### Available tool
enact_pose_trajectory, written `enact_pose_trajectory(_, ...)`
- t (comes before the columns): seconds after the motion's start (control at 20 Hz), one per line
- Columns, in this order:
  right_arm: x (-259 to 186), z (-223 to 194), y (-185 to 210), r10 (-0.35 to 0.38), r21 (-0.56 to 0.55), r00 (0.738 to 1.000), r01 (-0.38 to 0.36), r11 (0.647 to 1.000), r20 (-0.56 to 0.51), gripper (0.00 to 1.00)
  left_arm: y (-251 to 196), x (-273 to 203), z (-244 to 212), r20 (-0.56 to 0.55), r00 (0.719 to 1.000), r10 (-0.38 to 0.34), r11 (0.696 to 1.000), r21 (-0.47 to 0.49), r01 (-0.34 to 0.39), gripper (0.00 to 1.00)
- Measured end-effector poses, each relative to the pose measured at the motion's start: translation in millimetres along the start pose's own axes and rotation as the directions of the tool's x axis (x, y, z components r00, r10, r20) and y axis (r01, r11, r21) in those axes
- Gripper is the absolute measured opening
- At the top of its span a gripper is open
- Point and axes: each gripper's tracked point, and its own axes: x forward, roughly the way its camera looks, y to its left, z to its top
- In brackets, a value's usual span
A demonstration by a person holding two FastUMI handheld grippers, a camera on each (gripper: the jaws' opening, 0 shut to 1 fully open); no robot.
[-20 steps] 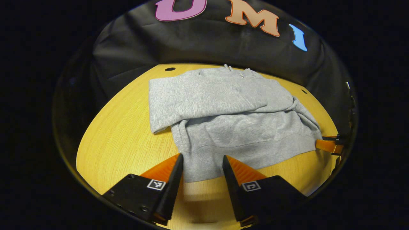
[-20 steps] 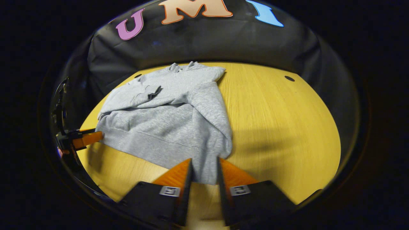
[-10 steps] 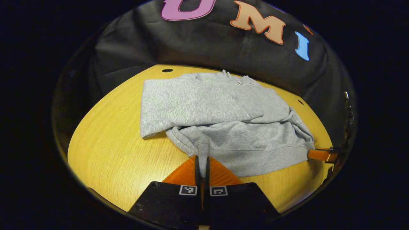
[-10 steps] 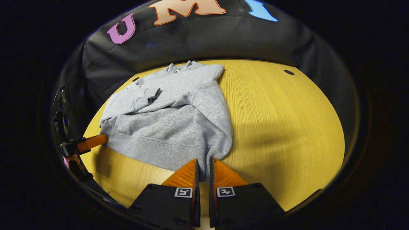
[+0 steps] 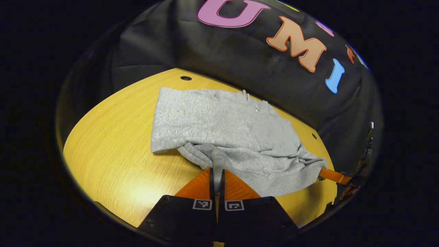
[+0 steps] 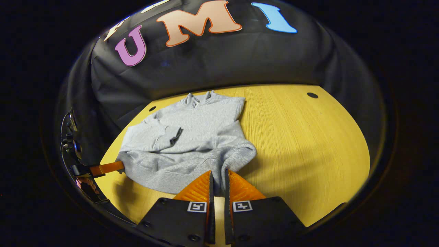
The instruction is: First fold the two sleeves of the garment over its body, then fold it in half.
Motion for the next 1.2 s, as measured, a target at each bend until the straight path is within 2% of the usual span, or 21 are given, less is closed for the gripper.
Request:
enact_pose_trajectory(0.2,21,43,7,0.007,0.026,0.998,-0.009,1.000,0.064,0.13,-11,16,47,0.072,0.997,-0.018,0.999,-0.033,0.020,0.00)
enact_pose_trajectory(0.45,59,68,8,0.014,0.028,0.997,-0.016,0.999,0.072,0.13,-16,53,76,0.084,0.996,0.002,0.999,-0.041,0.002,0.00)
enact_pose_trajectory(0.65,90,72,6,0.016,0.071,1.000,-0.018,0.997,0.027,0.13,-12,89,94,0.077,0.996,0.051,0.996,-0.078,-0.045,0.00)
enact_pose_trajectory(0.9,128,60,5,0.017,0.073,0.998,-0.013,0.997,-0.055,0.13,-2,135,88,0.017,0.992,0.126,0.992,-0.008,-0.125,0.00)
enact_pose_trajectory(1.0,136,58,4,0.026,0.084,0.997,-0.020,0.996,-0.068,0.15,2,147,84,0.005,0.988,0.152,0.988,0.036,-0.153,0.04)
enact_pose_trajectory(1.05,139,59,5,0.039,0.090,0.997,-0.033,0.995,-0.060,0.13,-1,149,86,0.003,0.990,0.144,0.988,0.055,-0.144,0.13)
enact_pose_trajectory(1.1,138,59,7,0.049,0.094,0.997,-0.043,0.995,-0.059,0.21,-5,150,85,0.006,0.990,0.139,0.987,0.075,-0.139,0.18)
enact_pose_trajectory(1.2,136,59,10,0.067,0.109,0.996,-0.060,0.992,-0.061,0.24,-13,150,85,0.008,0.993,0.119,0.987,0.104,-0.119,0.35)
